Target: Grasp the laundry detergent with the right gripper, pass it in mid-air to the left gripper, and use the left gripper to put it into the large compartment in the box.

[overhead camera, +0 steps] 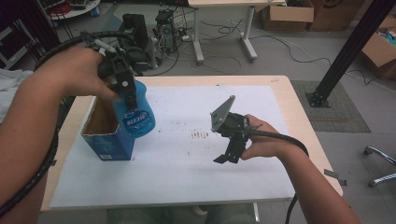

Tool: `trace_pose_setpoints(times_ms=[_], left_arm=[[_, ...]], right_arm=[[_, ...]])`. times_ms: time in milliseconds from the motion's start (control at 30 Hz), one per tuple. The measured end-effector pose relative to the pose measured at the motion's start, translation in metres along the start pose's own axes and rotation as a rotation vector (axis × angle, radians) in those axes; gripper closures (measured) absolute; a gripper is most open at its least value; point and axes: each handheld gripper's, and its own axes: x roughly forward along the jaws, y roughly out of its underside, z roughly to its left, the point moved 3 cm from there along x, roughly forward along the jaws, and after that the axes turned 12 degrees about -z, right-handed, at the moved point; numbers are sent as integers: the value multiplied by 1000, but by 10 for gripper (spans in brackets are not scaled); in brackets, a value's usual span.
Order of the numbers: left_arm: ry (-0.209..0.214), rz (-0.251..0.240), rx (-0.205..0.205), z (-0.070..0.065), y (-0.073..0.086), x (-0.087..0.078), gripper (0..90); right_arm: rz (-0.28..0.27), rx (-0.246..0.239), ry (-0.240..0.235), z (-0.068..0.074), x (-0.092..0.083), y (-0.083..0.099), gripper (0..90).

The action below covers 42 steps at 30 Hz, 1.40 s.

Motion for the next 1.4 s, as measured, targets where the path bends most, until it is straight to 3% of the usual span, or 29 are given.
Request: trace_pose_setpoints(times_ms=[67,100,133,167,300,467,500,533,600,633,667,800,867,967,1133,1400], left_arm=[[-7,4,-70,7,2,-7,385],[-17,8,-150,13,5,-14,385],[-17,8,-150,13,5,-14,385],[-21,13,-171,15,6,-17,385],[-41,26,-323,26,11,-27,385],[-30,42,-510,39,19,-38,385],[-26,49,-581,42,22,-41,385],[-26,49,-581,42,22,-41,385],[-26,55,-631,46,24,-44,385],[-26,59,-689,50,27,-48,386],[-26,59,-689,50,27,-48,386],[-37,34,-784,61,35,-54,386],[-47,27,-813,65,38,-53,386],[-77,45,-867,75,46,-48,386],[-100,50,-881,83,51,-36,386],[-111,48,-894,98,60,0,385]], right_arm=[[51,1,3,0,-2,4,0],[86,4,-2,-1,-2,7,0],[86,4,-2,-1,-2,7,0],[129,8,-13,-1,-1,11,0],[187,-2,-27,0,1,16,0],[217,-15,-42,1,-2,18,0],[231,-20,-46,2,-3,20,0],[231,-20,-46,2,-3,20,0],[246,-22,-50,2,-4,22,0],[259,-22,-55,2,-5,24,0],[259,-22,-55,2,-5,24,0],[274,-30,-57,3,-7,25,0],[271,-32,-56,3,-8,25,0],[265,-34,-55,4,-10,27,0],[246,-25,-49,3,-11,30,0],[245,-16,-41,4,-12,32,0]])
